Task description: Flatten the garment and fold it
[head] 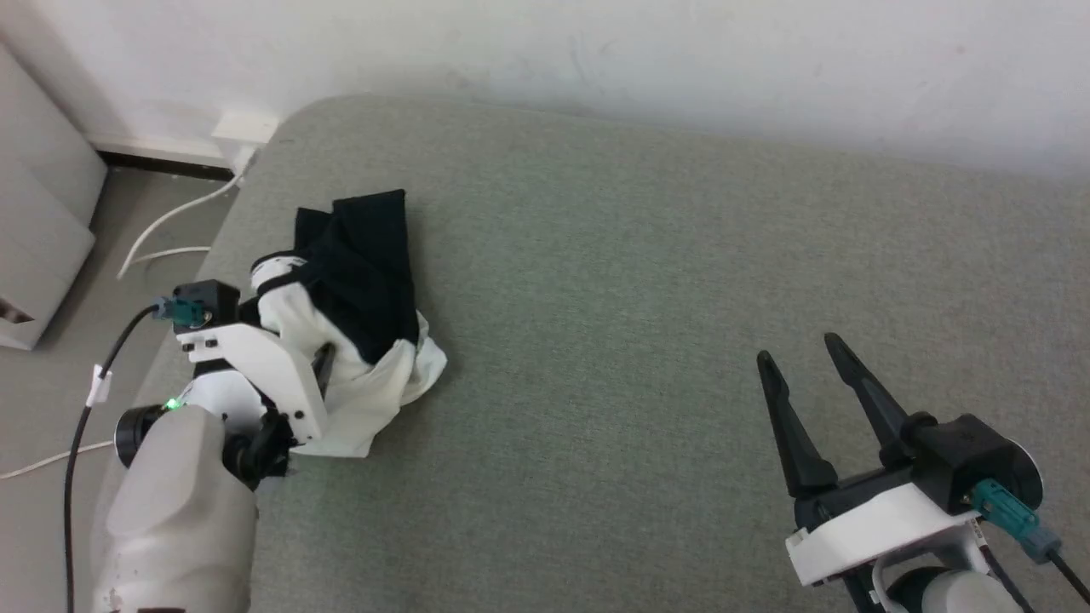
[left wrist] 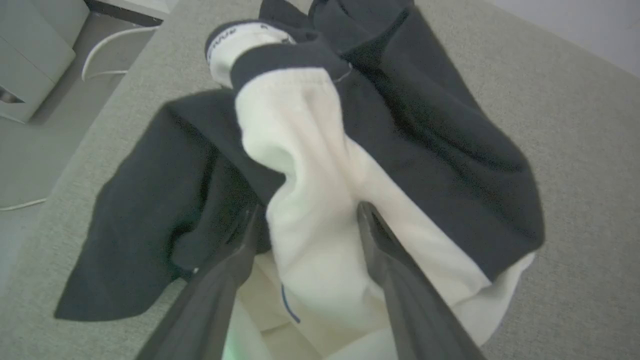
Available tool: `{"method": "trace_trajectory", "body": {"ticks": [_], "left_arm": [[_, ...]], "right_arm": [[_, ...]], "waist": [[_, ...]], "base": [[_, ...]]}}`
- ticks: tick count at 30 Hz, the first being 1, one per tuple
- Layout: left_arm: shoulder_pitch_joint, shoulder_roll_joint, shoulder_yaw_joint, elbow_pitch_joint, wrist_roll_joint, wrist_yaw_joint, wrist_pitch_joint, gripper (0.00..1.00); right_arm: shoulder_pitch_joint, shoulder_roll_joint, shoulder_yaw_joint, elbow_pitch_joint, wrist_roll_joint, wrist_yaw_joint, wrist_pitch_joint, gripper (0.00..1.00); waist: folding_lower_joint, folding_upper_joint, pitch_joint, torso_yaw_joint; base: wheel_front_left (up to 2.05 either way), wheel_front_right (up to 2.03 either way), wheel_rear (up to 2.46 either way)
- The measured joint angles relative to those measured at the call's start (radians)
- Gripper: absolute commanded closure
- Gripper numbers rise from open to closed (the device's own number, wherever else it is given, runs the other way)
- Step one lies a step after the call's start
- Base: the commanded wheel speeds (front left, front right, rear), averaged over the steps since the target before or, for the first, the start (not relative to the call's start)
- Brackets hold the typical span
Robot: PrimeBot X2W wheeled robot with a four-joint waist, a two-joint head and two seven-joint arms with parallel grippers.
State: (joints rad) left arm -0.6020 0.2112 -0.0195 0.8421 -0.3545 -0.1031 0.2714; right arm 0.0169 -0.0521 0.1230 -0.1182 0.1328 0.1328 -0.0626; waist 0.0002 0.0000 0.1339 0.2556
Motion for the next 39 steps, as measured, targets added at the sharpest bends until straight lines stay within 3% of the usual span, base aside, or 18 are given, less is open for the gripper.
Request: {"method": "trace_trajectory", "body": {"ticks": [8, 9, 10, 18, 26, 32, 39], "left_arm": [[-0.094, 0.042, -0.004, 0.193, -0.082, -0.011, 0.184, 0.00], [-0.106, 0.045, -0.001, 0.210, -0.094, -0.012, 0.199, 0.61], [-0.118, 0.049, 0.001, 0.227, -0.106, -0.012, 0.214, 1.00], [-0.163, 0.068, -0.023, 0.296, -0.144, -0.028, 0.212, 1.00], [-0.212, 0.114, -0.072, 0.207, -0.067, -0.018, -0.086, 1.00], [-0.277, 0.110, -0.123, 0.091, -0.021, -0.019, -0.330, 1.00], [-0.280, 0.056, -0.191, -0.016, -0.004, -0.019, -0.426, 1.00]], "right_arm": [[-0.020, 0.000, 0.025, 0.007, 0.029, 0.000, -0.008, 0.00], [-0.023, 0.000, 0.029, 0.009, 0.030, 0.000, -0.009, 0.00], [-0.027, 0.000, 0.032, 0.011, 0.034, 0.000, -0.009, 0.00], [-0.034, 0.001, 0.035, 0.025, 0.055, 0.000, -0.028, 0.00], [-0.031, 0.001, -0.010, 0.038, 0.069, 0.000, -0.057, 0.00], [-0.013, 0.000, -0.059, 0.035, 0.075, 0.000, -0.063, 0.00], [0.014, 0.000, -0.103, 0.009, 0.078, 0.000, -0.060, 0.00]], "waist": [[-0.0001, 0.0000, 0.038, -0.040], [-0.0001, 0.0000, 0.042, -0.044], [-0.0001, 0.0000, 0.046, -0.047], [-0.0001, 0.0000, 0.047, -0.051], [-0.0002, 0.0000, -0.008, -0.035], [-0.0003, 0.0000, -0.059, -0.031], [-0.0003, 0.0000, -0.093, -0.081]], "base": [[0.00, 0.00, 0.00], [0.00, 0.00, 0.00], [0.00, 0.00, 0.00], [0.00, 0.00, 0.00], [0.00, 0.00, 0.00], [0.00, 0.00, 0.00], [0.00, 0.00, 0.00]]}}
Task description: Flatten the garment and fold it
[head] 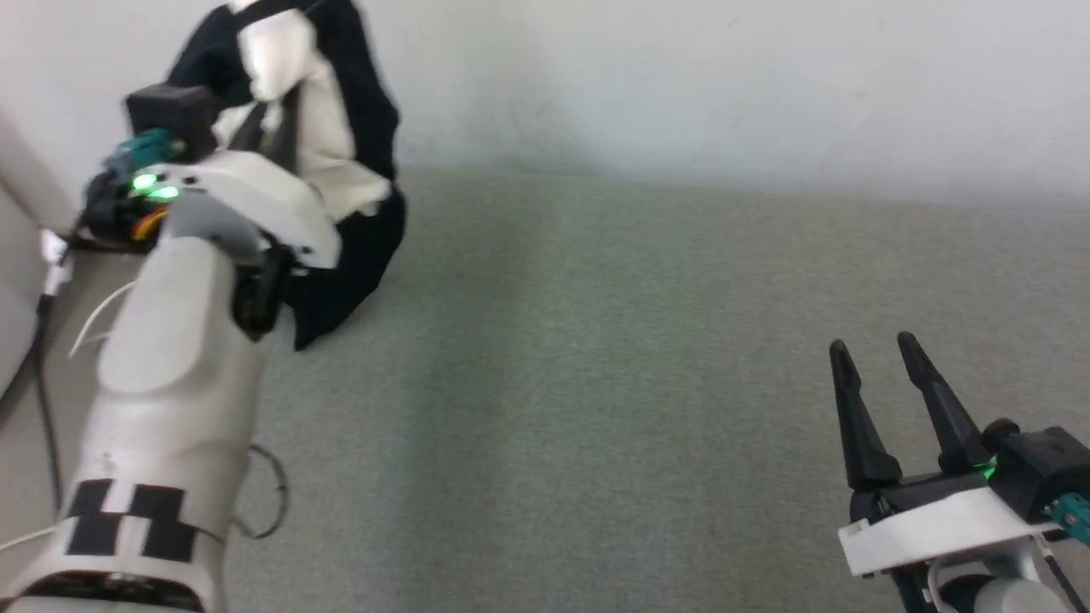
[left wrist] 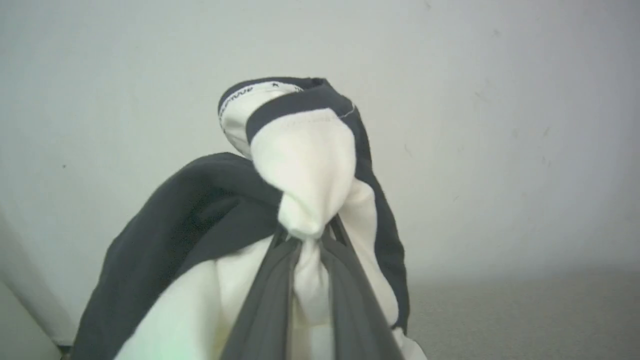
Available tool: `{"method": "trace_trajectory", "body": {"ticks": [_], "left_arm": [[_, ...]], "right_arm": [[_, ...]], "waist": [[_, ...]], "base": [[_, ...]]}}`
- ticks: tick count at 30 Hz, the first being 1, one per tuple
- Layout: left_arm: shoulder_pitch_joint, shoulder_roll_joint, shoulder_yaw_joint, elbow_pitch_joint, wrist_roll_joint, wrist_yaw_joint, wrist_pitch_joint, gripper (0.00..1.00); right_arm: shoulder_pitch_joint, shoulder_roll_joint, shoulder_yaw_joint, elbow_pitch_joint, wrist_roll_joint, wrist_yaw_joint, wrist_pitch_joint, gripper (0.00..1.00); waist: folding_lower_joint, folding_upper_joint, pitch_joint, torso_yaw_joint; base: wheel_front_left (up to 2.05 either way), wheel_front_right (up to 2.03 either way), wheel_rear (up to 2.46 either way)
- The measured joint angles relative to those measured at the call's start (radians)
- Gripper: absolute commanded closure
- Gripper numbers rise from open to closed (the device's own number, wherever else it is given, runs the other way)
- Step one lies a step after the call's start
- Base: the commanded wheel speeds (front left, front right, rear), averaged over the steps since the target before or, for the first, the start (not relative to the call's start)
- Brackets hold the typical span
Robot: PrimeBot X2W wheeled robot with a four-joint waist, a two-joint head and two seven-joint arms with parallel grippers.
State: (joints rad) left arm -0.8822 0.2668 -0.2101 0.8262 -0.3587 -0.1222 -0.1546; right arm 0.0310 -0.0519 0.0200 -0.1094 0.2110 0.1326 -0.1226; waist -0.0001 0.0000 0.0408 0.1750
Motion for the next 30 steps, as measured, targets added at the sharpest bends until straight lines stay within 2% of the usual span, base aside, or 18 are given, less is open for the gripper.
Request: {"method": "trace_trajectory", "body": {"ticks": [7, 11, 16, 23, 24, 25, 26, 30], "left_arm": [[0.098, -0.132, -0.097, -0.185, -0.026, -0.001, 0.009, 1.00], [0.205, -0.194, -0.200, -0.302, -0.069, -0.002, 0.033, 1.00], [0.360, -0.215, -0.337, -0.407, -0.144, -0.001, 0.081, 1.00], [0.584, -0.217, -0.448, -0.330, -0.159, 0.053, 0.109, 1.00], [0.599, -0.217, -0.451, -0.320, -0.160, 0.053, 0.104, 0.83], [0.608, -0.217, -0.454, -0.313, -0.160, 0.053, 0.098, 0.15], [0.614, -0.217, -0.456, -0.312, -0.159, 0.056, 0.082, 0.00], [0.623, -0.217, -0.447, -0.341, -0.162, 0.066, -0.010, 0.00]], "right_arm": [[0.035, 0.000, -0.033, -0.028, 0.000, 0.000, 0.021, 0.00], [0.051, 0.000, -0.046, -0.044, 0.002, 0.000, 0.033, 0.00], [0.058, 0.000, -0.045, -0.059, 0.011, 0.000, 0.043, 0.00], [0.060, 0.000, -0.028, -0.062, 0.018, 0.000, 0.044, 0.00], [0.061, 0.000, -0.025, -0.061, 0.018, 0.000, 0.044, 0.00], [0.061, -0.001, -0.022, -0.060, 0.018, 0.000, 0.045, 0.00], [0.061, -0.001, -0.019, -0.059, 0.018, 0.000, 0.046, 0.00], [0.061, 0.000, -0.011, -0.057, 0.017, 0.000, 0.051, 0.00]], "waist": [[0.0000, 0.0000, -0.019, -0.096], [0.0000, 0.0000, -0.022, -0.156], [-0.0001, 0.0000, -0.019, -0.228], [0.0000, 0.0000, 0.005, -0.294], [0.0000, 0.0000, 0.010, -0.296], [0.0001, 0.0000, 0.015, -0.296], [0.0002, 0.0000, 0.018, -0.294], [0.0002, 0.0000, 0.019, -0.273]], "base": [[0.00, 0.00, 0.00], [0.00, 0.00, 0.00], [0.00, 0.00, 0.00], [0.00, 0.00, 0.00], [0.00, 0.00, 0.00], [0.00, 0.00, 0.00], [0.00, 0.00, 0.00], [0.00, 0.00, 0.00]]}}
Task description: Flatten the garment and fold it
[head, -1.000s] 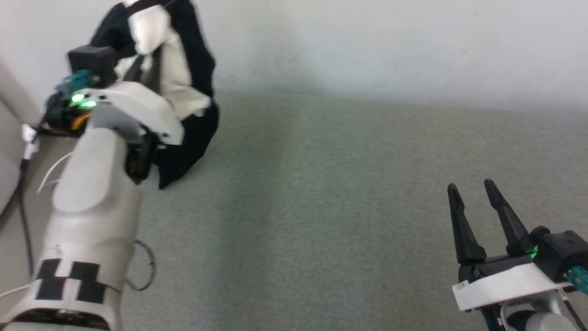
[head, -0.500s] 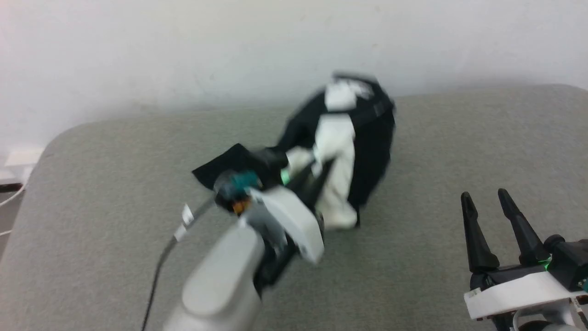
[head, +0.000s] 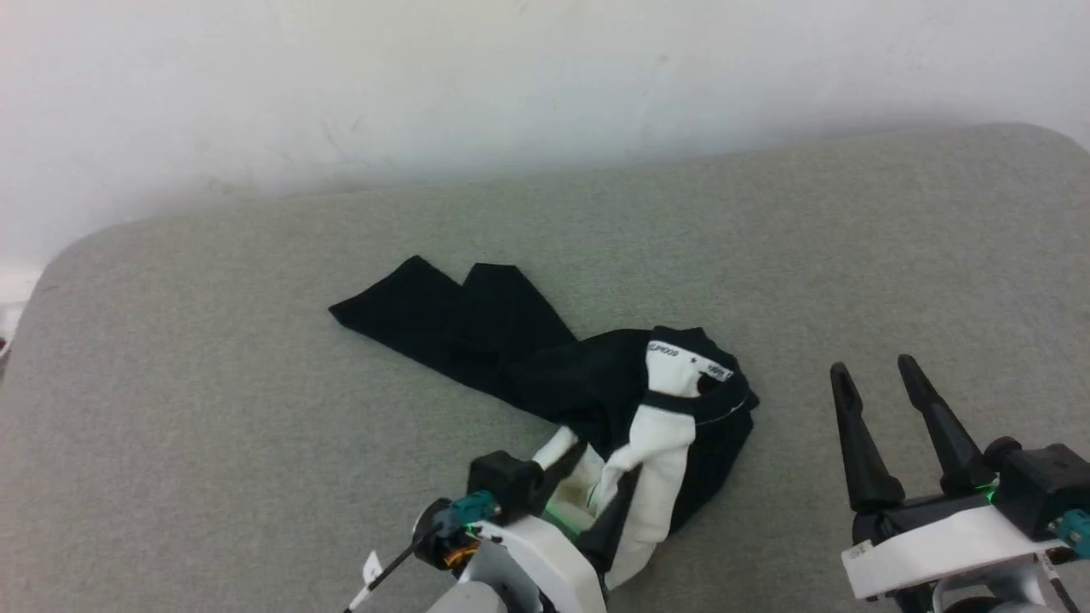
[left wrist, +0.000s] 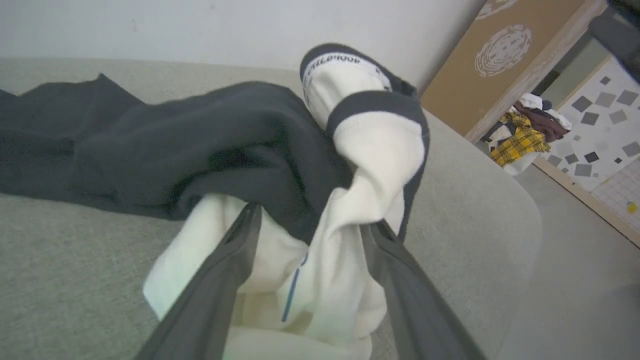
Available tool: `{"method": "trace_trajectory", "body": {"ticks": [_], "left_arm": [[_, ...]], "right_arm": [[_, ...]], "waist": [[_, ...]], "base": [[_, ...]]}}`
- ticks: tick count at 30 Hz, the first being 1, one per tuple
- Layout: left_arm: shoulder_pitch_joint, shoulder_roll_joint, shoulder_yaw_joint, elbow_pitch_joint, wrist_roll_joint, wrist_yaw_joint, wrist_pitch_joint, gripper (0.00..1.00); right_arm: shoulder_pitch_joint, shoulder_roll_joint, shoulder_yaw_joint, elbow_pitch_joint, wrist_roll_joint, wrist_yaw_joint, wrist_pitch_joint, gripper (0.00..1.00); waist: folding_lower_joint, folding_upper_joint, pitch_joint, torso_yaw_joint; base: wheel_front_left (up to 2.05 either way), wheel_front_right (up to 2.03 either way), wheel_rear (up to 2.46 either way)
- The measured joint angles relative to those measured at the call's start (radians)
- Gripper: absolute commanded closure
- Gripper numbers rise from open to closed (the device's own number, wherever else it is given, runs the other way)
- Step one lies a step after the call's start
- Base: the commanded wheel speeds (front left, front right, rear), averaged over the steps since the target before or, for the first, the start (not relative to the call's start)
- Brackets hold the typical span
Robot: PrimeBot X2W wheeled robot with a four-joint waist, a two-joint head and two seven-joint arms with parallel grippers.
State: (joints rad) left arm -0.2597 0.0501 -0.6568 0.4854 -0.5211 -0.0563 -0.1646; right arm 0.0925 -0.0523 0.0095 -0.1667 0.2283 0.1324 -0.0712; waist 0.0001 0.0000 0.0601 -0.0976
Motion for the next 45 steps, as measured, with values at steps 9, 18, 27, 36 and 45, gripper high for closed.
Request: {"method": "trace_trajectory", "body": {"ticks": [9, 18, 27, 36, 45], "left_arm": [[0.025, 0.010, 0.106, -0.187, 0.029, 0.084, -0.091, 0.00], [0.138, 0.092, 0.312, -0.334, 0.094, 0.165, -0.092, 0.00], [0.245, 0.156, 0.408, -0.390, 0.109, 0.190, -0.092, 0.00], [0.251, 0.147, 0.406, -0.410, 0.117, 0.189, -0.092, 0.00], [0.246, 0.131, 0.407, -0.393, 0.117, 0.180, -0.092, 0.00]], "right_arm": [[0.016, 0.000, 0.003, 0.000, -0.011, 0.000, 0.003, 0.00], [0.036, 0.000, 0.002, -0.004, -0.019, 0.000, 0.016, 0.00], [0.049, 0.000, -0.003, 0.009, -0.029, 0.000, 0.063, 0.00], [-0.115, 0.000, 0.125, 0.130, -0.057, -0.001, 0.370, 0.00], [-0.268, -0.064, 0.231, 0.275, -0.030, -0.001, 0.681, 0.00]], "waist": [[-0.0001, 0.0000, -0.033, 0.062], [-0.0002, 0.0000, -0.070, 0.095], [-0.0002, 0.0000, -0.069, 0.099], [-0.0001, 0.0000, -0.043, 0.125], [0.0000, 0.0000, -0.022, 0.157]], "base": [[0.00, 0.00, 0.00], [0.00, 0.00, 0.00], [0.00, 0.00, 0.00], [0.00, 0.00, 0.00], [0.00, 0.00, 0.00]]}}
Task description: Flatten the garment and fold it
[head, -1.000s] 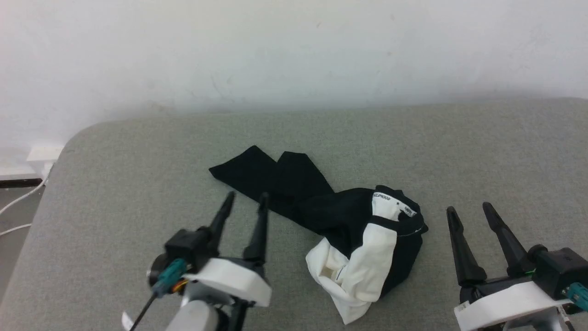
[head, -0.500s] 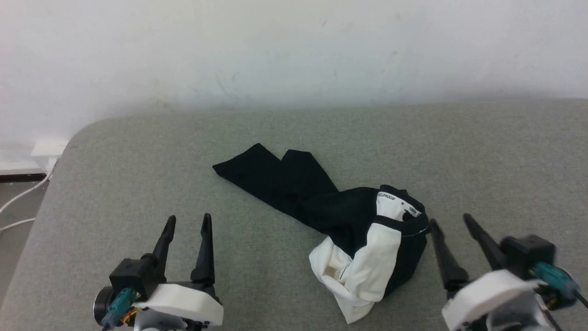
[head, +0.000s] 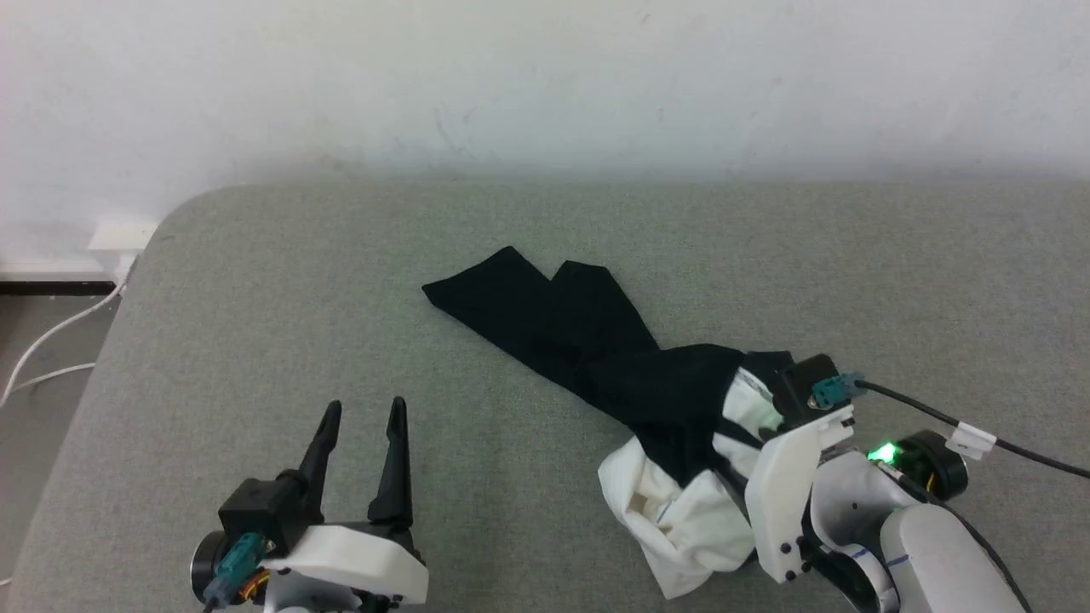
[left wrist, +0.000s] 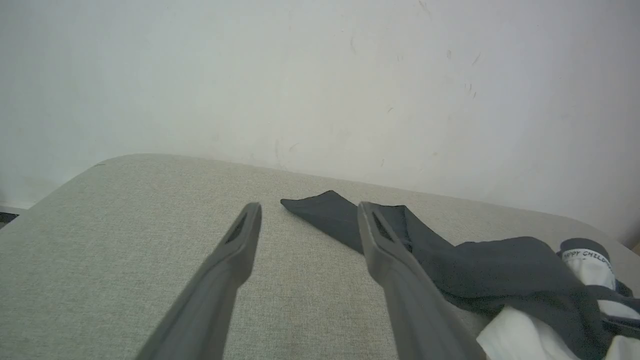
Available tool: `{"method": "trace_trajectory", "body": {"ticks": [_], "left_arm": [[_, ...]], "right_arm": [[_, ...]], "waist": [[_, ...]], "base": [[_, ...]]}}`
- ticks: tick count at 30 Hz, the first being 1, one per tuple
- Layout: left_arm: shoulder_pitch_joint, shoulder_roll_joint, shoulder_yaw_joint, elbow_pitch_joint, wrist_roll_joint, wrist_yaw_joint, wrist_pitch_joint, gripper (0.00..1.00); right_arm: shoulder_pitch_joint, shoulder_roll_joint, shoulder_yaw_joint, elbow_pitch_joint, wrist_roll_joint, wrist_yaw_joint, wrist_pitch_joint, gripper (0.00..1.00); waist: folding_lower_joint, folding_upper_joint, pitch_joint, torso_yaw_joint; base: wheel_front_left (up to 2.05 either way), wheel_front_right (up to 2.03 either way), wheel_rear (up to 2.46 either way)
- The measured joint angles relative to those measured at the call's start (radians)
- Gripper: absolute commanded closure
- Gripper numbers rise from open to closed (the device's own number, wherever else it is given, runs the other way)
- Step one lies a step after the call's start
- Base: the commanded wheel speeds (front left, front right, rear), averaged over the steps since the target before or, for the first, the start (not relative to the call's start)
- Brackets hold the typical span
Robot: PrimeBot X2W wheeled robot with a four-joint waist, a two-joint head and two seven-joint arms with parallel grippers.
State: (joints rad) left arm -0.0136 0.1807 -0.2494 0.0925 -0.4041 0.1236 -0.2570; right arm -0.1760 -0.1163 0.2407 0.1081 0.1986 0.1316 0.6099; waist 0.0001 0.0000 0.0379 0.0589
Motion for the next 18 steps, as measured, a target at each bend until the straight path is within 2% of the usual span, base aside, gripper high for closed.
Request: {"method": "trace_trajectory", "body": {"ticks": [2, 5, 8, 12, 13, 18], "left_arm": [[0.000, -0.004, 0.002, 0.006, 0.000, 0.000, 0.000, 0.00], [0.000, -0.007, 0.005, 0.014, 0.000, -0.001, 0.000, 0.00], [0.000, -0.012, 0.013, 0.015, 0.000, -0.001, 0.000, 0.00], [0.002, -0.017, 0.018, 0.017, 0.000, -0.001, 0.000, 0.00], [0.006, -0.020, 0.021, 0.017, 0.000, -0.001, 0.000, 0.00], [0.011, -0.025, 0.024, 0.019, 0.000, -0.001, 0.000, 0.00]], "right_arm": [[-0.002, -0.009, 0.001, 0.024, 0.028, 0.000, 0.054, 1.00], [0.000, -0.021, -0.004, 0.017, 0.058, 0.000, 0.081, 1.00], [0.012, -0.025, -0.061, -0.040, 0.052, 0.000, 0.005, 1.00], [0.091, 0.007, -0.239, -0.118, 0.017, 0.000, -0.109, 1.00], [0.191, 0.044, -0.390, -0.164, -0.012, 0.000, -0.156, 1.00], [0.342, 0.062, -0.591, -0.152, 0.002, 0.000, -0.202, 1.00]], "waist": [[0.0000, 0.0000, 0.001, 0.001], [0.0000, 0.0000, 0.002, 0.000], [0.0000, 0.0000, 0.001, -0.007], [0.0000, 0.0000, -0.004, -0.017], [0.0000, 0.0000, -0.008, -0.024], [-0.0001, 0.0000, -0.013, -0.032]], "base": [[0.00, 0.00, 0.00], [0.00, 0.00, 0.00], [0.00, 0.00, 0.00], [0.00, 0.00, 0.00], [0.00, 0.00, 0.00], [0.00, 0.00, 0.00]]}}
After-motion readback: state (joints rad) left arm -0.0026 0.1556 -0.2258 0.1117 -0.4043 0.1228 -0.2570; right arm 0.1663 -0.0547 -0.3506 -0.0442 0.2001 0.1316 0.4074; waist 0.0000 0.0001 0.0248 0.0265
